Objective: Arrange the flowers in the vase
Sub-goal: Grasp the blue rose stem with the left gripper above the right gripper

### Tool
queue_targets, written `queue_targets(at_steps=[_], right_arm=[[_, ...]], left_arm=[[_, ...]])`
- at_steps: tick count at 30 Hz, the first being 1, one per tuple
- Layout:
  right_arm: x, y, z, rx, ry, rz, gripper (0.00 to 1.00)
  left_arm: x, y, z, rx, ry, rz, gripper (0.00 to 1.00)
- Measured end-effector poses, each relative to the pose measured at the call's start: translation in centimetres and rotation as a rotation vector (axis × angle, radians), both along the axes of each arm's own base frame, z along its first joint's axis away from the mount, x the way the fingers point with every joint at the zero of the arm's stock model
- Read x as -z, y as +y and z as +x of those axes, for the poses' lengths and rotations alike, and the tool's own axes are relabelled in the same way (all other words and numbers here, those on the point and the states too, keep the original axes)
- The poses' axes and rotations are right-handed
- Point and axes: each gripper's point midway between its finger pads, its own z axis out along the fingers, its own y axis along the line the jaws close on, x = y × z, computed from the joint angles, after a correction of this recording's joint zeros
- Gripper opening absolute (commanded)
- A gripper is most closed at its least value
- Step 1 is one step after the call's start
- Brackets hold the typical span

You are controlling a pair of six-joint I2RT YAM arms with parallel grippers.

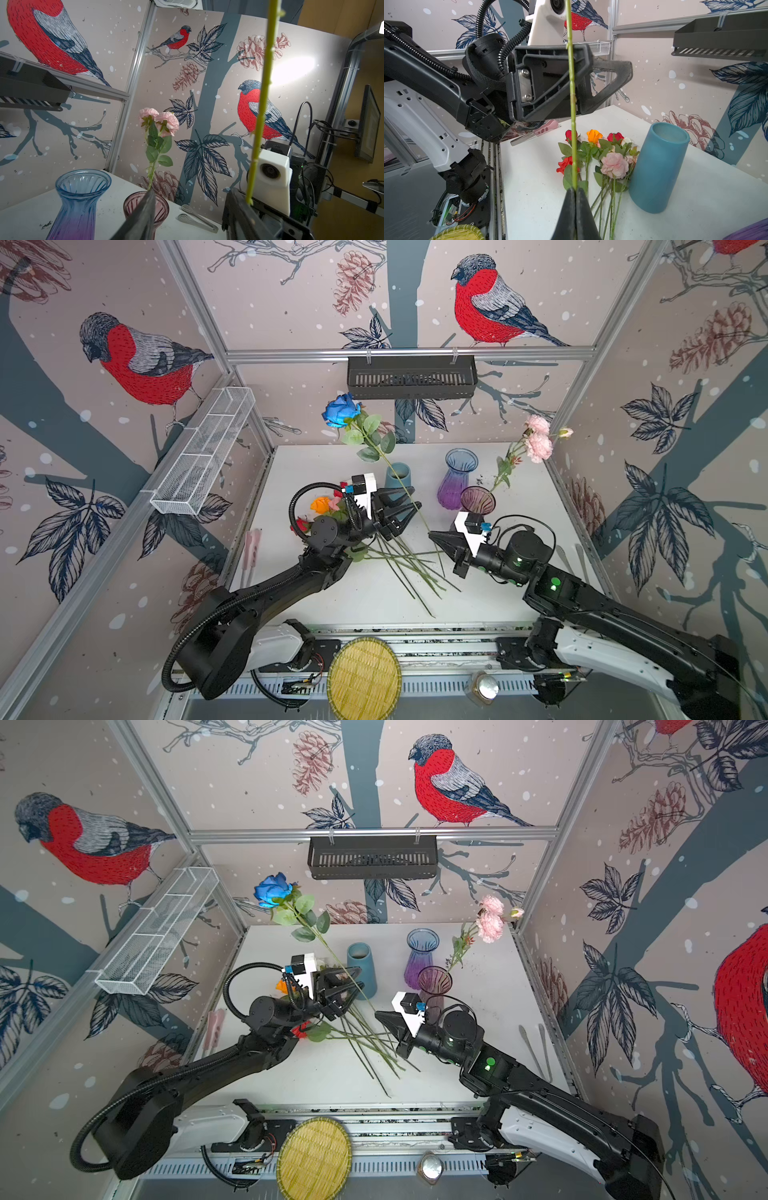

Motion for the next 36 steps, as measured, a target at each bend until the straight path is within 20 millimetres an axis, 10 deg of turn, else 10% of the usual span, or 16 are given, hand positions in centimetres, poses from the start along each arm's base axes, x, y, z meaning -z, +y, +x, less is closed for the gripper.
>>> queue_targets(at_steps=[22, 36], right_arm=[[0.8, 0.4, 0.0, -0.019, 0.016, -0.029, 0.04], [0.7, 0.5, -0.2, -0.032, 0.022, -0.027, 0.04]], left_arm=[[-2.0, 0.3, -1.2, 0.026, -0.051, -0.022, 0.57], [-3.0, 0.2, -2.5, 0.060, -0.100, -0.012, 0.00]])
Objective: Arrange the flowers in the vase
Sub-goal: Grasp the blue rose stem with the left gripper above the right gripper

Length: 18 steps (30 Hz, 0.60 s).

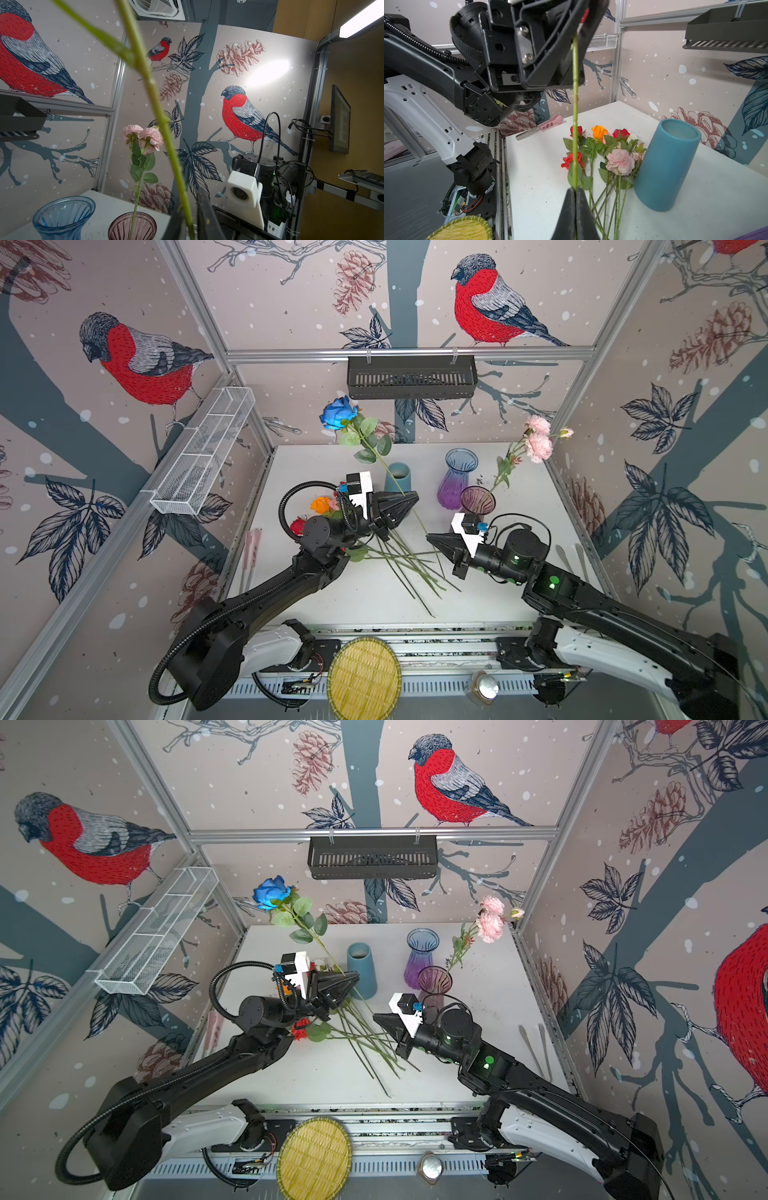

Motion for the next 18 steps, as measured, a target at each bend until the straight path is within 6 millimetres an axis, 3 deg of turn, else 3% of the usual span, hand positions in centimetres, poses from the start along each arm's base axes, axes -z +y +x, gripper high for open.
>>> queue_targets(at_steps=[6, 8, 18], right_arm=[[0.16, -0.10, -0.16, -0.002, 0.005, -0.007, 0.05], [0.17, -0.14, -0.19, -0.002, 0.007, -0.008, 0.16], [-0.14, -0.34, -0.40, -0.004, 0.003, 0.003, 0.34]], left_arm=[[0.10, -0.25, -0.40, 0.018, -0.008, 0.007, 0.00], [0.08, -0.28, -0.51, 0.022, -0.010, 0.008, 0.00], [0.19, -0.44, -0.70, 0.024, -0.017, 0.012, 0.00]])
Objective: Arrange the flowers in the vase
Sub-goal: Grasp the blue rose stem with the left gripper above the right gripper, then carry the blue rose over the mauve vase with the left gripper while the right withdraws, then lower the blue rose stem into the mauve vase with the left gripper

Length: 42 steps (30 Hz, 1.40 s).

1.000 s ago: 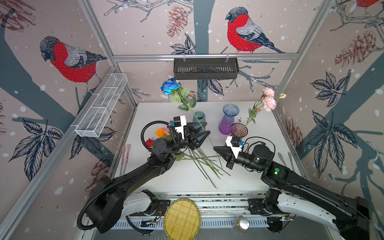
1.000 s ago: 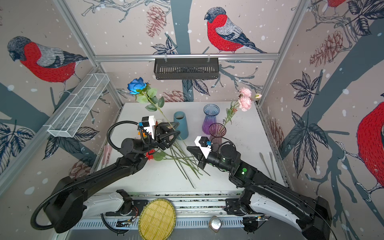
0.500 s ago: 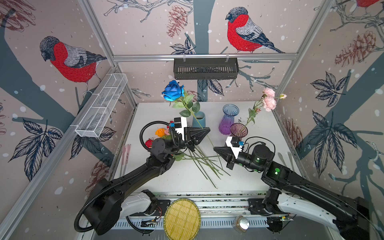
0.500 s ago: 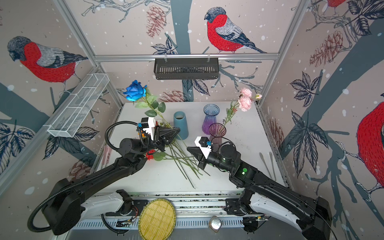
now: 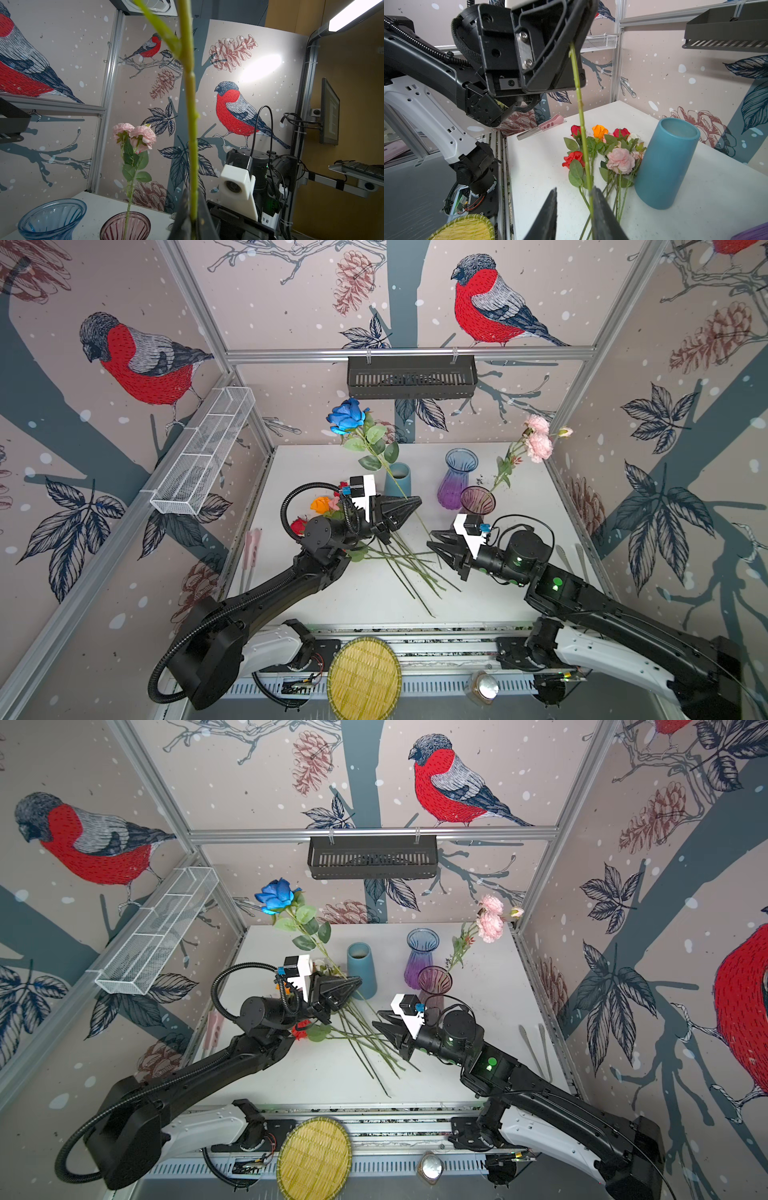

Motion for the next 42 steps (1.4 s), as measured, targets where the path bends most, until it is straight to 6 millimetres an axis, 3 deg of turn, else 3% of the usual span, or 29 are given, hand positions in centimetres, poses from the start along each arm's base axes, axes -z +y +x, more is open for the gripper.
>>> queue_targets(at_steps=[8, 10, 12, 14, 18, 21, 25, 28, 30, 36, 42], right_arm=[[-0.8, -0.7, -0.4, 0.006, -0.016, 0.020, 0.36], [-1.1, -1.3, -0.2, 0.036, -0.022, 0.027, 0.44], [-1.7, -2.4, 0.6, 0.112, -0.026, 0.041, 0.52], [-1.7, -4.0, 2.3, 0.241, -0.003, 0.047, 0.52], [-0.7, -9.1, 6.7, 0.588, 0.071, 0.020, 0.55], [1.0, -14.2, 9.0, 0.841, 0.123, -0.007, 0.57], [3.5, -20.3, 9.9, 1.083, 0.191, 0.007, 0.64], [4.5, -22.8, 9.6, 1.155, 0.217, 0.049, 0.66], [4.4, -23.7, 9.3, 1.176, 0.215, 0.076, 0.66], [4.3, -23.4, 9.2, 1.143, 0.232, 0.105, 0.67], [4.4, -22.2, 9.1, 1.069, 0.244, 0.106, 0.68]], left_arm=[[0.2, -0.4, -0.1, 0.005, 0.006, 0.010, 0.00], [0.3, -0.9, 0.2, -0.004, 0.015, 0.028, 0.00], [0.2, -1.5, 1.0, -0.034, 0.031, 0.050, 0.00], [-0.1, -2.1, 2.3, -0.076, 0.053, 0.074, 0.00], [0.9, -3.2, 4.8, -0.140, 0.102, 0.128, 0.00], [1.3, -4.1, 6.1, -0.153, 0.131, 0.147, 0.00], [-0.3, -5.3, 7.6, -0.158, 0.121, 0.140, 0.00], [-1.9, -6.2, 8.6, -0.159, 0.099, 0.126, 0.00], [-3.3, -6.8, 9.1, -0.160, 0.074, 0.115, 0.00], [-6.8, -9.1, 9.9, -0.141, -0.006, 0.096, 0.00], [-6.0, -10.8, 11.1, -0.118, -0.034, 0.113, 0.00]])
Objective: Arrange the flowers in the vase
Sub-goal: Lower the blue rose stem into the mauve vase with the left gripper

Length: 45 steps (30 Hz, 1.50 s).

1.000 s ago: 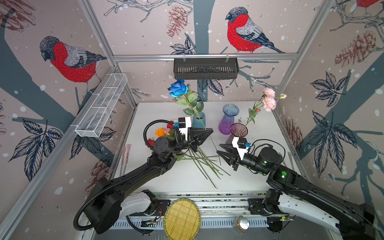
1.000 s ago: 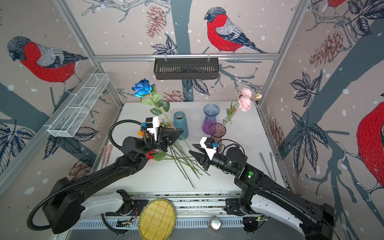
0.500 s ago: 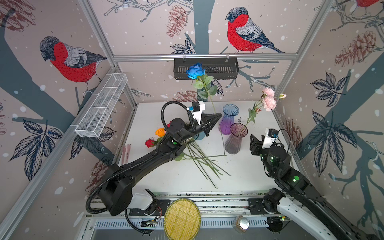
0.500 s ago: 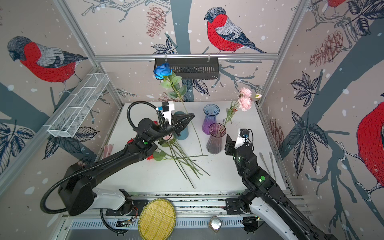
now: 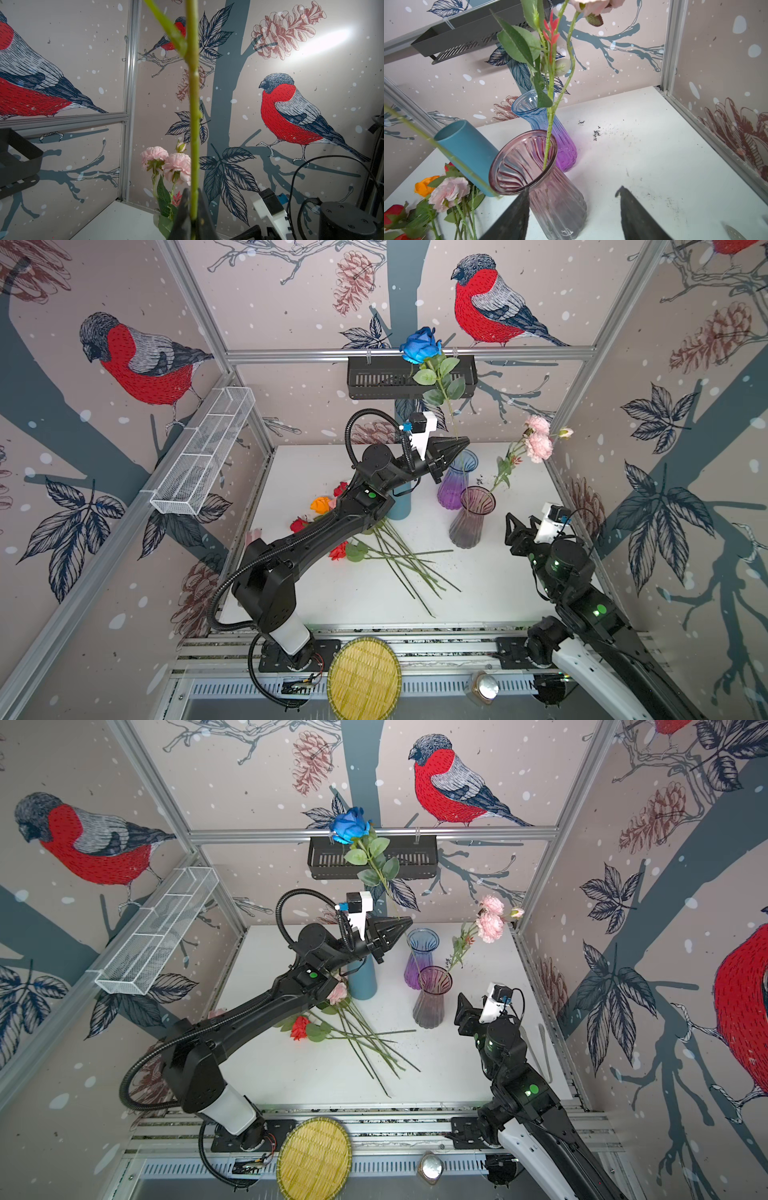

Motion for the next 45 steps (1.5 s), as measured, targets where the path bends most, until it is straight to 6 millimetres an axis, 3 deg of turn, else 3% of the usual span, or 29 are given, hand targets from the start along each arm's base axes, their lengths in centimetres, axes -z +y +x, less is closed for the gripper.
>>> queue_targets(at_steps=[14, 27, 32, 39, 45], right_arm=[[-0.7, 0.6, -0.4, -0.049, -0.033, 0.015, 0.69], [-1.1, 0.4, -0.5, -0.050, -0.049, 0.018, 0.70], [-1.2, 0.6, -0.5, -0.058, -0.051, 0.020, 0.70], [-1.2, 0.6, -0.7, -0.065, -0.057, 0.024, 0.70], [-1.1, 0.7, -0.7, -0.071, -0.055, 0.024, 0.70]], left_arm=[[-2.9, -2.0, -0.5, 0.080, -0.107, -0.051, 0.00], [-2.2, -2.5, -0.5, 0.098, -0.119, -0.039, 0.00], [-0.4, -3.1, 0.1, 0.107, -0.082, -0.026, 0.00], [4.1, -4.9, 1.8, 0.129, 0.033, 0.026, 0.00], [8.3, -7.6, 4.3, 0.132, 0.162, 0.127, 0.14]])
